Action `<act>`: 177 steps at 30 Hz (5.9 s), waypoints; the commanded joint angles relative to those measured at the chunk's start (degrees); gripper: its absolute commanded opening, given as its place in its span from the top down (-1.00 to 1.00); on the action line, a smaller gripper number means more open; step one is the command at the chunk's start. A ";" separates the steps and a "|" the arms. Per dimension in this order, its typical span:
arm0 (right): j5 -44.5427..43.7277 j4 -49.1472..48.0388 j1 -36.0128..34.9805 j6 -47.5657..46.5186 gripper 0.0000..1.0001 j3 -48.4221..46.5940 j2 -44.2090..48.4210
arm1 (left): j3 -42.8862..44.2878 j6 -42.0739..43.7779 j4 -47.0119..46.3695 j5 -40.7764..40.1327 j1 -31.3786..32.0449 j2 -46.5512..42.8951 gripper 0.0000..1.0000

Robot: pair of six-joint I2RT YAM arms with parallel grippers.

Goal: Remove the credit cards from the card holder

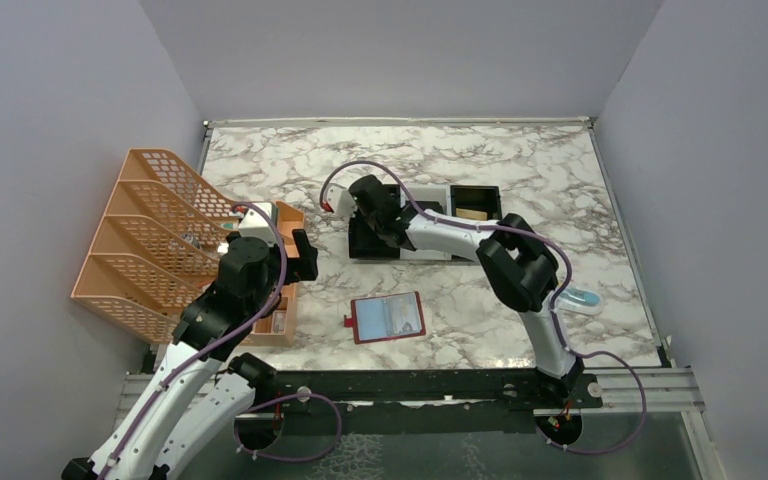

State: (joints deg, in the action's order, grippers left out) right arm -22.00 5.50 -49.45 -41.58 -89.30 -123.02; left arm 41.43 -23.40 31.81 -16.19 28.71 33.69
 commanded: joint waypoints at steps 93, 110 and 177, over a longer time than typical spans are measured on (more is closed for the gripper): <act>17.57 -5.64 3.93 66.96 -0.01 41.86 45.65 | -2.16 -2.30 -5.11 16.71 -0.23 4.78 -0.98; 36.71 -14.03 3.99 90.94 0.19 66.37 57.07 | -9.89 -24.61 -26.57 27.83 13.46 21.18 -0.91; 39.36 -11.17 3.93 88.64 0.53 60.00 38.21 | -21.01 -37.22 -46.62 22.41 19.97 41.15 0.38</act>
State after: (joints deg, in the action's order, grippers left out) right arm 17.98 -6.17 -45.52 47.31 -30.44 -84.23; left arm 22.31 -58.74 -12.10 7.44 48.47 75.16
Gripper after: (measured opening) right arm 0.235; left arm 0.329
